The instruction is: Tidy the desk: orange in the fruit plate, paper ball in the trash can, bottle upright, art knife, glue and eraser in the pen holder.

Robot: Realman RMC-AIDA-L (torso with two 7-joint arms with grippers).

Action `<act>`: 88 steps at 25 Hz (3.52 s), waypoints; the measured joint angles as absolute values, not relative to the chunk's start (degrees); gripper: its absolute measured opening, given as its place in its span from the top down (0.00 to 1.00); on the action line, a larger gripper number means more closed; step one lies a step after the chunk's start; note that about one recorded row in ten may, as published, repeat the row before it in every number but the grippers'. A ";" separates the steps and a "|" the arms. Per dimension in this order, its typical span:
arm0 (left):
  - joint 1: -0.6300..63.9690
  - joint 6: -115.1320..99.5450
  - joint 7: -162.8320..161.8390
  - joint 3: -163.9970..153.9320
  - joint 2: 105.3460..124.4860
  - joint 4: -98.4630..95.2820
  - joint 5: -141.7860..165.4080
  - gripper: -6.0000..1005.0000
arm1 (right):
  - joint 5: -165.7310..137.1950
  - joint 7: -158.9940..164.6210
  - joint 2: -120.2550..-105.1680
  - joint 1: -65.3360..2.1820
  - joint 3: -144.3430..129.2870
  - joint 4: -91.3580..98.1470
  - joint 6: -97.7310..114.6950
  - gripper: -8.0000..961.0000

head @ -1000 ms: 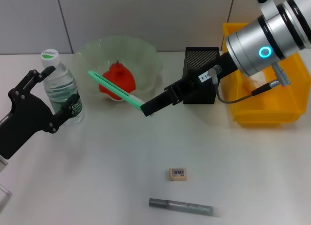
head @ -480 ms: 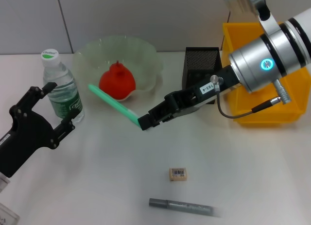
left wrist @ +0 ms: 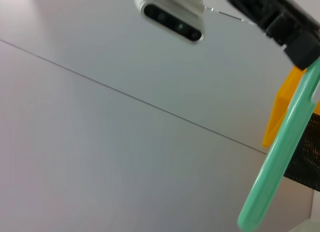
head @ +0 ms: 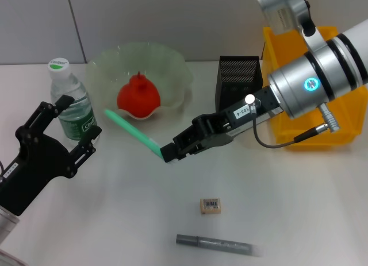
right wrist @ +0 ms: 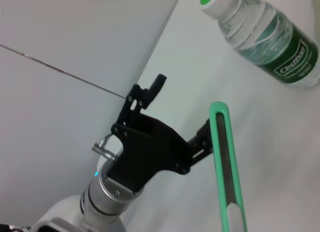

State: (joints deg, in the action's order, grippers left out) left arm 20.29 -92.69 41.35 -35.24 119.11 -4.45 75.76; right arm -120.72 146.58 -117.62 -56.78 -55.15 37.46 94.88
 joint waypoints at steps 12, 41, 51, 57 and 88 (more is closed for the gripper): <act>19.85 -95.29 46.80 -35.24 119.18 -1.01 75.75 0.26 | -117.78 146.48 -118.16 -58.28 -55.12 34.60 93.51 0.80; 21.37 -96.53 56.58 -35.26 119.18 3.25 75.98 0.34 | -116.89 146.64 -118.92 -60.70 -55.11 27.46 90.92 0.80; 21.49 -96.70 60.37 -34.61 119.18 4.57 75.88 0.39 | -116.11 146.86 -118.86 -60.05 -55.10 27.24 90.94 0.80; 21.21 -96.67 61.35 -34.47 119.18 4.57 75.85 0.43 | -115.74 147.51 -118.83 -59.89 -55.10 26.94 90.94 0.80; 21.56 -95.71 70.75 -33.90 119.18 7.55 76.04 0.64 | -114.58 147.38 -118.92 -59.76 -55.11 25.18 90.89 0.80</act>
State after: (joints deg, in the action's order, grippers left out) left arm 21.56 -95.71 70.75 -33.90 119.18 7.55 76.04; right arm -114.58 147.38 -118.92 -59.76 -55.11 25.18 90.89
